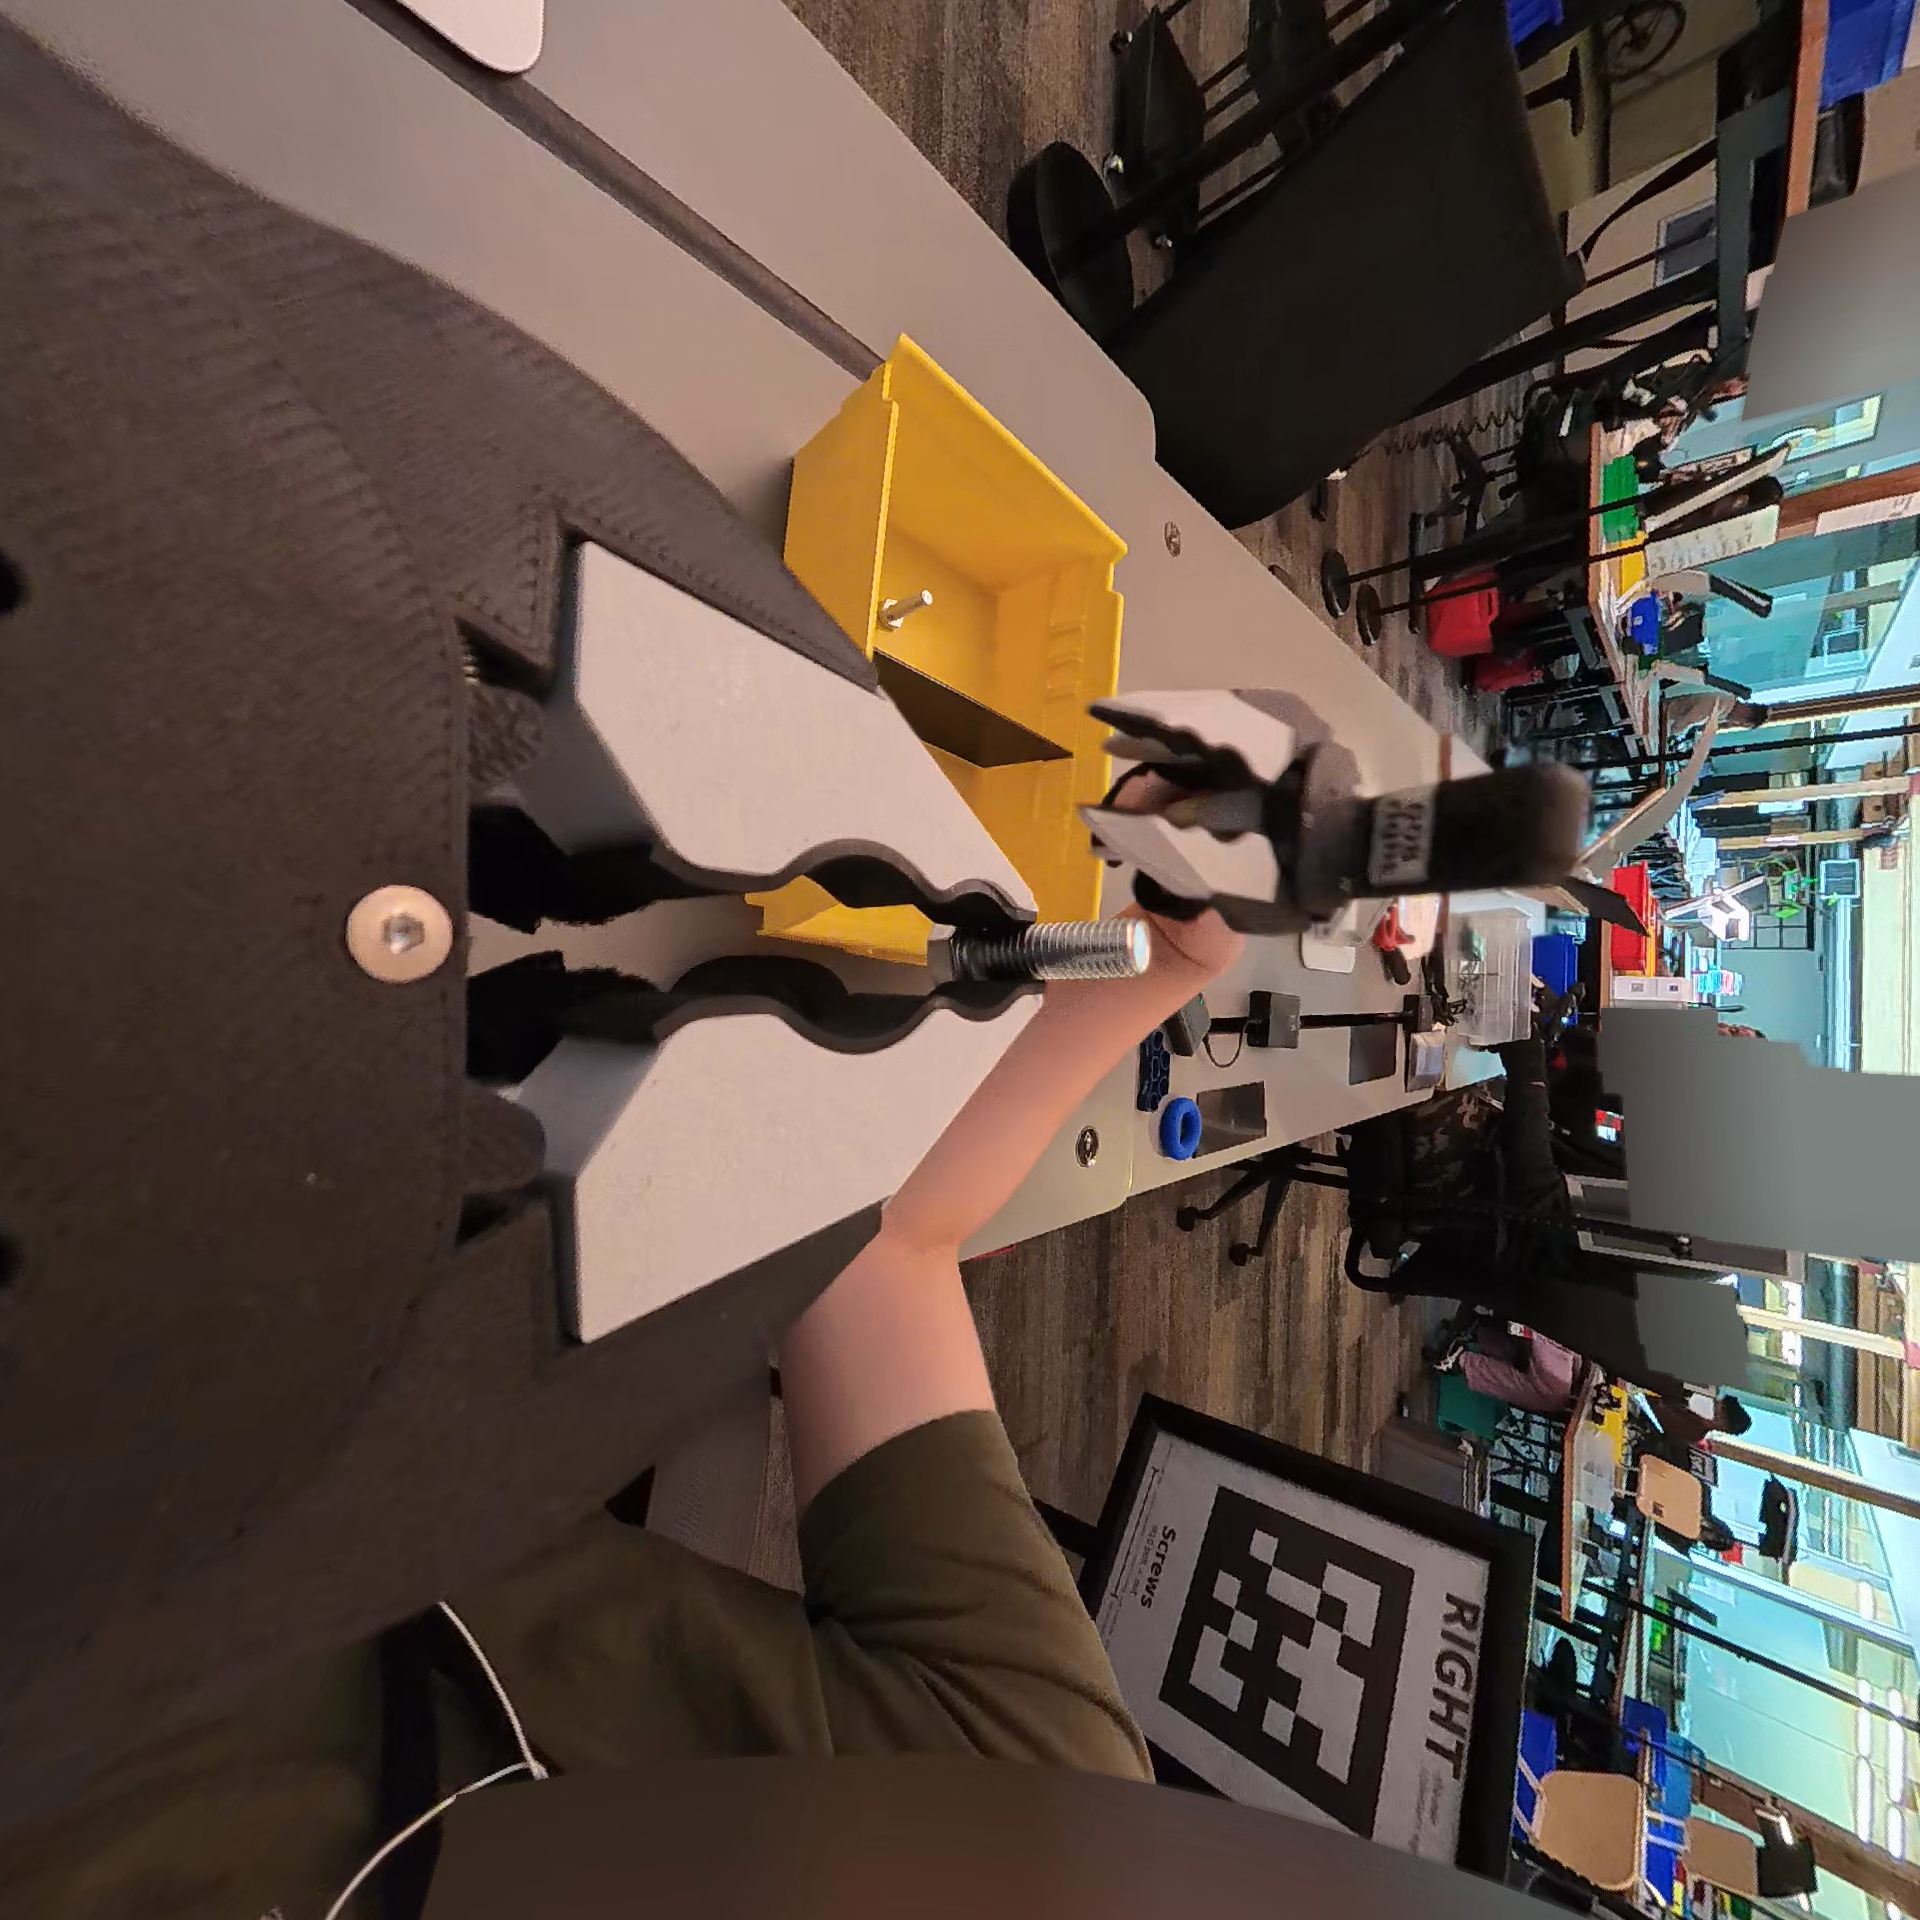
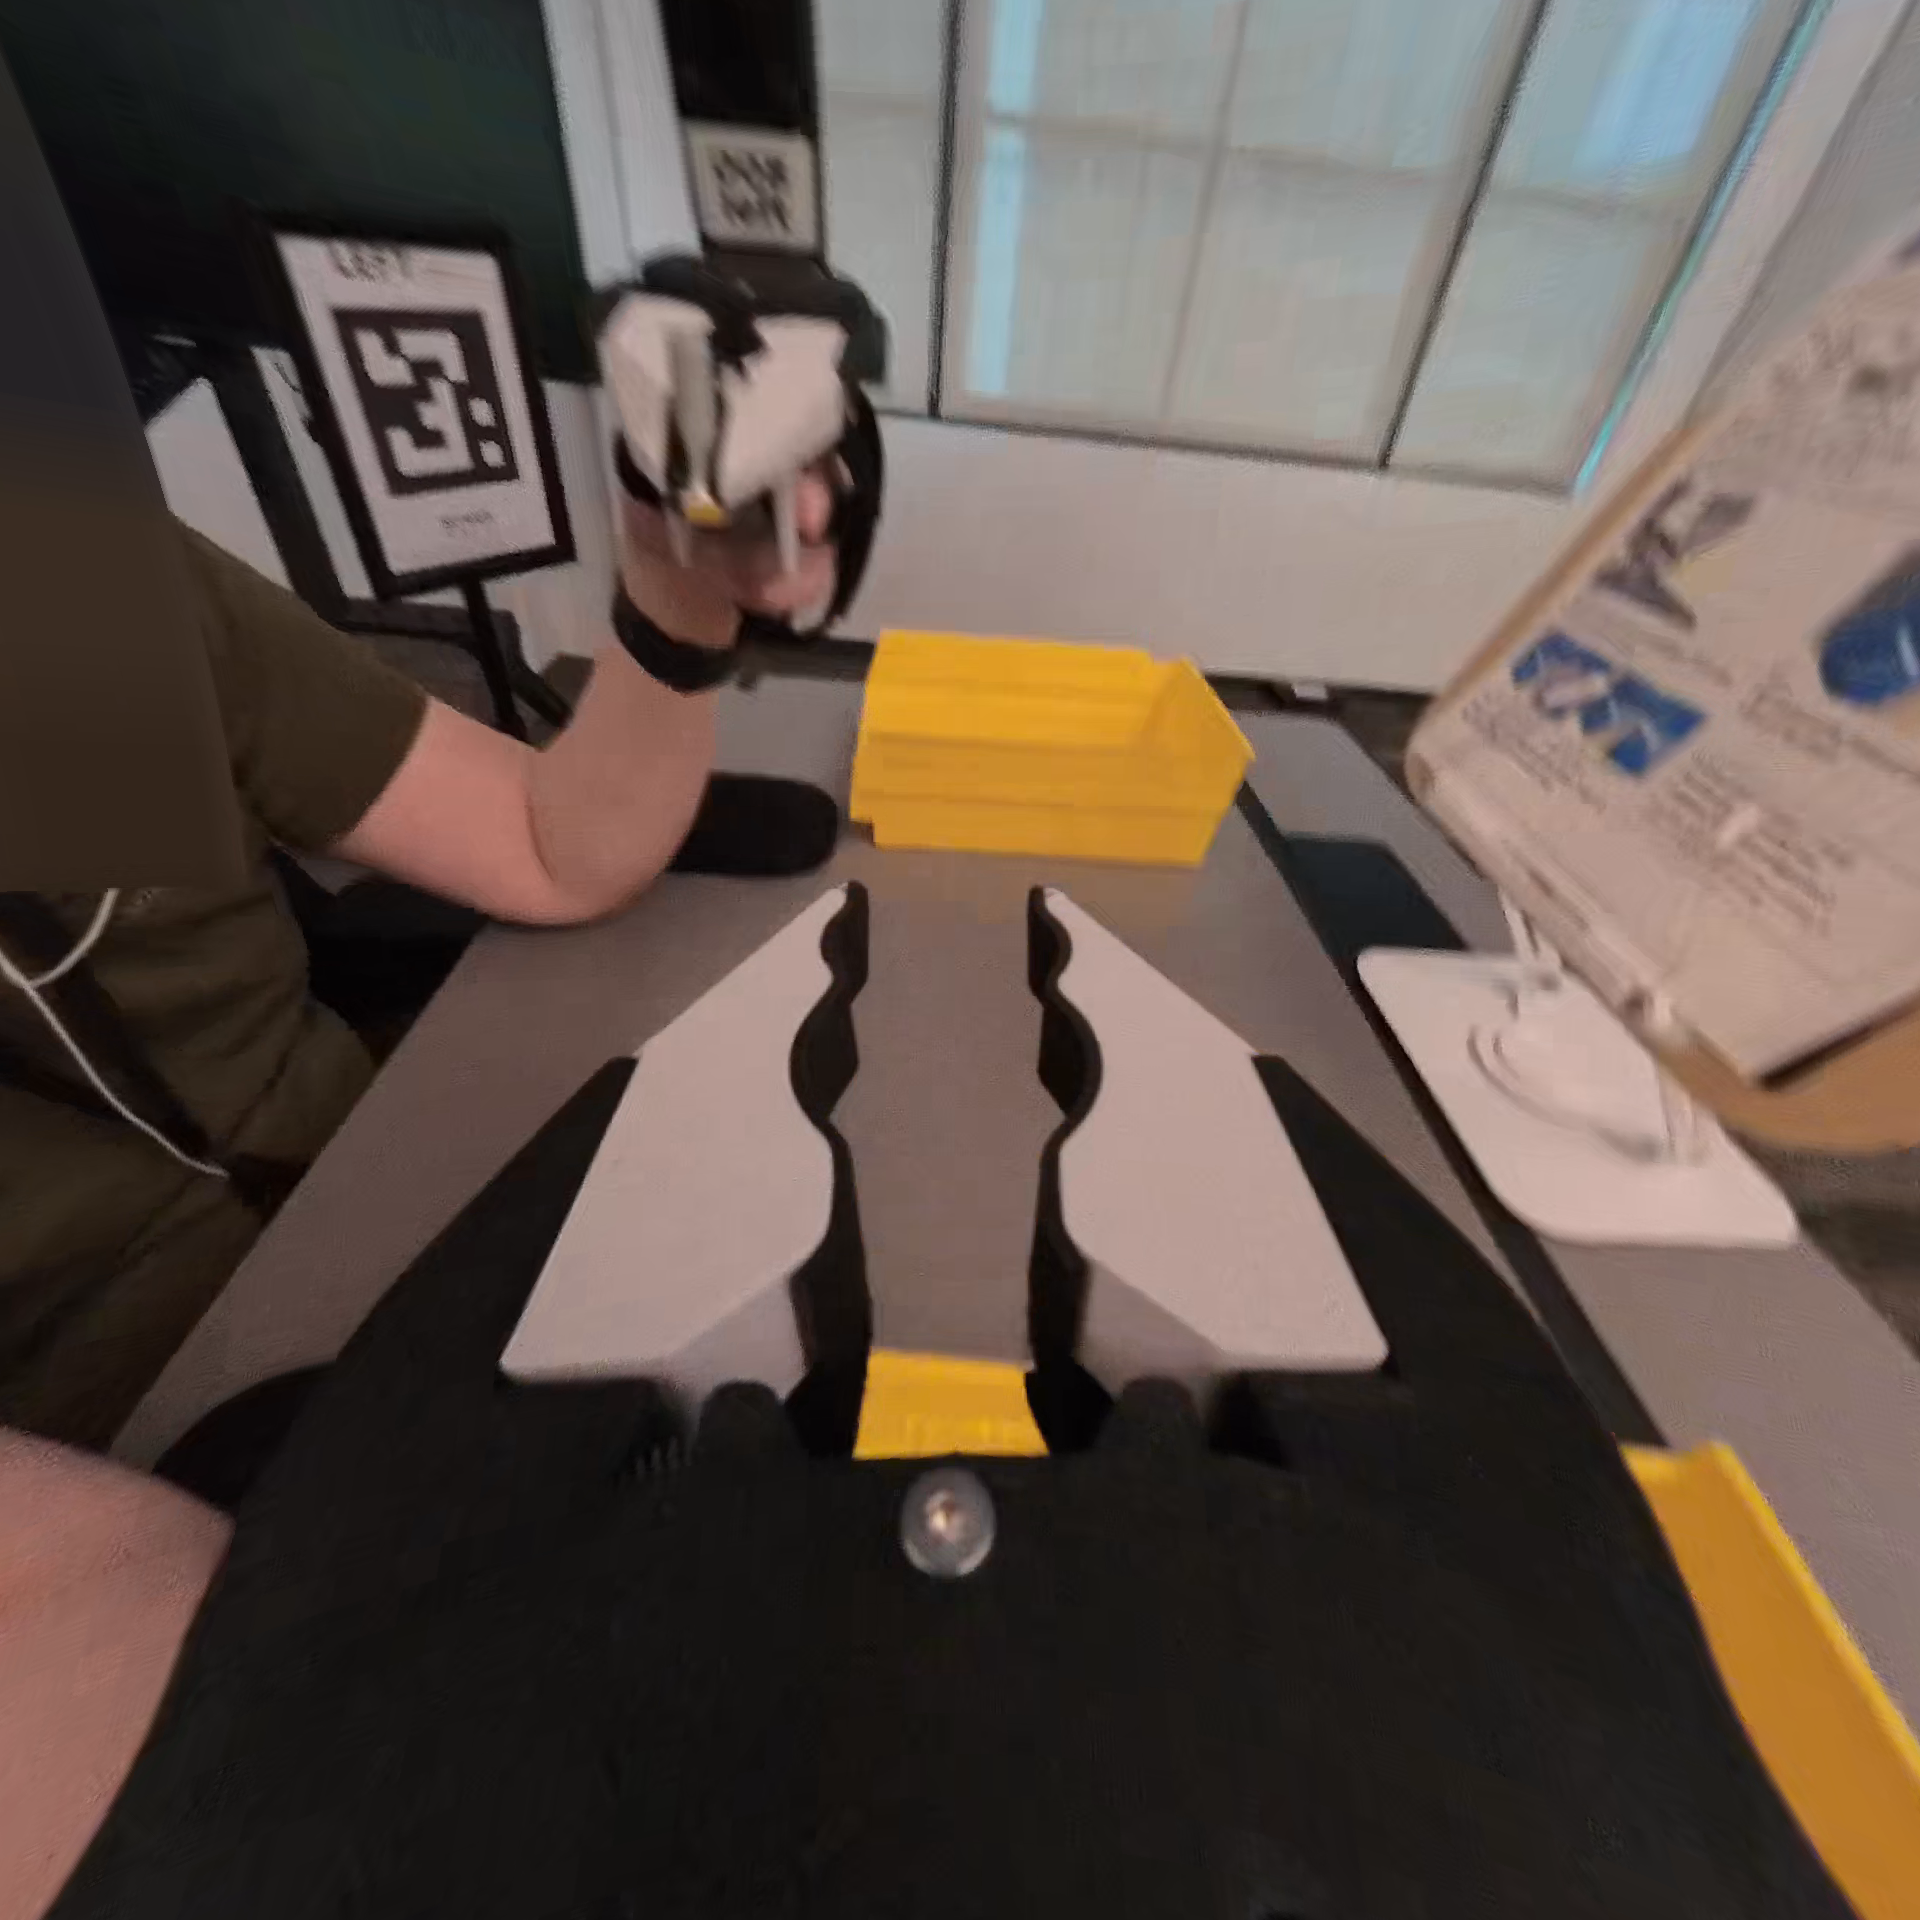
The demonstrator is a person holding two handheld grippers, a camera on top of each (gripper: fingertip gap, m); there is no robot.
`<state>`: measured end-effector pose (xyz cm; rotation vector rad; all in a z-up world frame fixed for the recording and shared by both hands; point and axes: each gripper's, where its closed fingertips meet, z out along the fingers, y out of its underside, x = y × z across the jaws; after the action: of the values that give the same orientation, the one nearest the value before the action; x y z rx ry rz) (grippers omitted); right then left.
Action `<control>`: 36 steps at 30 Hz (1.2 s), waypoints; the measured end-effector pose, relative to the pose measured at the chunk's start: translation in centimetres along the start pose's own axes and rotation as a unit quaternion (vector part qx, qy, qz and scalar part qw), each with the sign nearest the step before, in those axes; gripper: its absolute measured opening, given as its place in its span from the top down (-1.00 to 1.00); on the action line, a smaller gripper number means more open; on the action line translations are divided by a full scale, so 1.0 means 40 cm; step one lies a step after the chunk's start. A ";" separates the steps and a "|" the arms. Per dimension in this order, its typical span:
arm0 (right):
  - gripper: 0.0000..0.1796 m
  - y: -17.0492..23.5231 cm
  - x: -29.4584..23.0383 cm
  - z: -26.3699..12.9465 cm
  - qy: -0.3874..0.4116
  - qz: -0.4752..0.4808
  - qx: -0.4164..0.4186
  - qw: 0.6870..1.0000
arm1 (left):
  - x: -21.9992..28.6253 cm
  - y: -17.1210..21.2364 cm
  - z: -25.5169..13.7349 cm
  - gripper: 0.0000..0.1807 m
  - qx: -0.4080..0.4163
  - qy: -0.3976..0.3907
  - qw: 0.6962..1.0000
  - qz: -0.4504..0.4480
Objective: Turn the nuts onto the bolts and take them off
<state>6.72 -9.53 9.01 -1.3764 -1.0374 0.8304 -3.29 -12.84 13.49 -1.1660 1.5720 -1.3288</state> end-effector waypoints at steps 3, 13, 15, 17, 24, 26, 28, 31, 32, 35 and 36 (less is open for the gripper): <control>0.68 -0.103 -0.064 0.071 -0.055 -0.042 0.057 0.996 | -0.007 0.005 0.006 0.92 -0.001 0.002 1.000 -0.008; 0.67 -0.176 -0.120 0.224 -0.154 0.028 0.095 0.983 | -0.014 0.011 0.010 0.92 -0.003 0.002 1.000 -0.013; 0.67 -0.168 -0.121 0.236 -0.162 0.036 0.090 0.982 | -0.015 0.011 0.009 0.92 -0.003 0.003 1.000 -0.015; 0.75 -0.173 -0.132 0.244 -0.187 0.035 0.090 0.978 | -0.015 0.013 0.010 0.92 -0.004 0.006 1.000 -0.016; 0.91 -0.169 -0.116 0.199 -0.224 0.039 0.120 0.966 | -0.013 0.008 0.020 0.82 0.013 0.026 0.999 -0.043; 0.91 -0.165 -0.083 0.195 -0.198 0.043 0.120 0.972 | -0.027 -0.004 0.016 0.67 0.031 0.018 0.998 -0.055; 0.91 -0.162 -0.059 0.174 -0.173 0.043 0.126 0.976 | -0.044 -0.013 0.004 0.62 0.045 0.006 0.997 -0.064; 0.91 -0.155 0.021 0.116 -0.089 0.063 0.135 0.985 | -0.072 -0.034 -0.031 0.63 0.077 -0.014 0.994 -0.072; 0.91 -0.133 0.071 0.093 -0.035 0.074 0.120 0.989 | -0.081 -0.041 -0.045 0.63 0.088 -0.019 0.993 -0.076; 0.90 0.023 0.287 -0.020 0.231 0.133 0.004 0.964 | -0.096 -0.056 -0.081 0.64 0.112 -0.026 0.990 -0.085; 0.90 0.096 0.347 -0.083 0.319 0.156 -0.048 0.933 | -0.099 -0.060 -0.090 0.65 0.118 -0.028 0.989 -0.086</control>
<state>15.19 2.40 6.78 -1.7617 -0.3593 0.4931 -5.08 -8.08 16.44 -1.2000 1.2575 -1.5338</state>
